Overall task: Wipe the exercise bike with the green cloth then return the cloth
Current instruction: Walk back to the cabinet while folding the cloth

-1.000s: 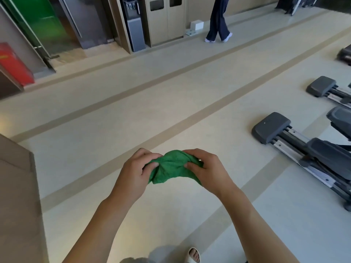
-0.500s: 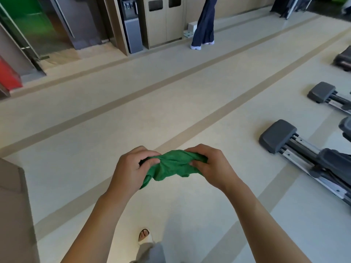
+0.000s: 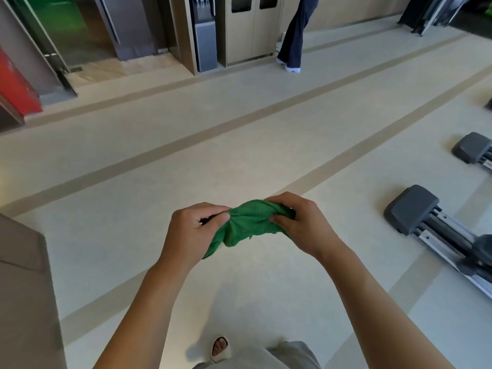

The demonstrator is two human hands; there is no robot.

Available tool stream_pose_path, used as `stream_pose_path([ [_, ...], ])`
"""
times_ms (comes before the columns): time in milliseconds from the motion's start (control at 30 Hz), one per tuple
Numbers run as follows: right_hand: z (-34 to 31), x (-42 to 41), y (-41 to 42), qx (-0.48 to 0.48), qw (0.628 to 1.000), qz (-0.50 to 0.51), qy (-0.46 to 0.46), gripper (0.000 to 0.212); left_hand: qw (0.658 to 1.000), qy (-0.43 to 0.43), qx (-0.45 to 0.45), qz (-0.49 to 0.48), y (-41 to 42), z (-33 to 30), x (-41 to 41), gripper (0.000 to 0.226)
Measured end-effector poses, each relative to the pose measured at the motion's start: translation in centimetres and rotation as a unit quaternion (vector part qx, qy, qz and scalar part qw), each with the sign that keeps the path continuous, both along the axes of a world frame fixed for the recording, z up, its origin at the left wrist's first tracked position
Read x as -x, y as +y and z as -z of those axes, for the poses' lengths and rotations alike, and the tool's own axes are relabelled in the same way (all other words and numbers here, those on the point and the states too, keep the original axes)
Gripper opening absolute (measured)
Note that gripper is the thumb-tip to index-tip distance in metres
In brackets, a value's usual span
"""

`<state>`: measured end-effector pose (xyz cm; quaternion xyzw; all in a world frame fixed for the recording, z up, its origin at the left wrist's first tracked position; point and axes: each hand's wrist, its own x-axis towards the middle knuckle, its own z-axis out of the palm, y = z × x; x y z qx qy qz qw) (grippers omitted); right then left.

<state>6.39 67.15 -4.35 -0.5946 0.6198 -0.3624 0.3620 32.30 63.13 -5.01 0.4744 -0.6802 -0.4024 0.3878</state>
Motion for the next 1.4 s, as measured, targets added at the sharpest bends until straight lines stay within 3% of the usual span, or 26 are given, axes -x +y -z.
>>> stream_pose_path([
  [367,0.4,2.2,-8.5,0.003,1.0,-0.01,0.018,0.041,1.0,0.001,0.006,-0.017,-7.4,-0.1,2.5,0.021],
  [967,0.5,20.1,-26.2,0.006,0.999,-0.038,-0.023,0.039,0.992,-0.068,0.092,-0.054,-23.0,-3.0,20.0,0.022],
  [1167,0.9,23.4,-29.1,0.004,0.996,-0.054,-0.074,0.024,0.989,-0.088,0.077,-0.093,-26.6,-2.7,21.9,0.02],
  [1400,1.7,24.9,-31.9,0.003,0.992,-0.01,-0.124,0.019,0.991,-0.103,0.066,-0.053,-30.8,-2.1,24.0,0.019],
])
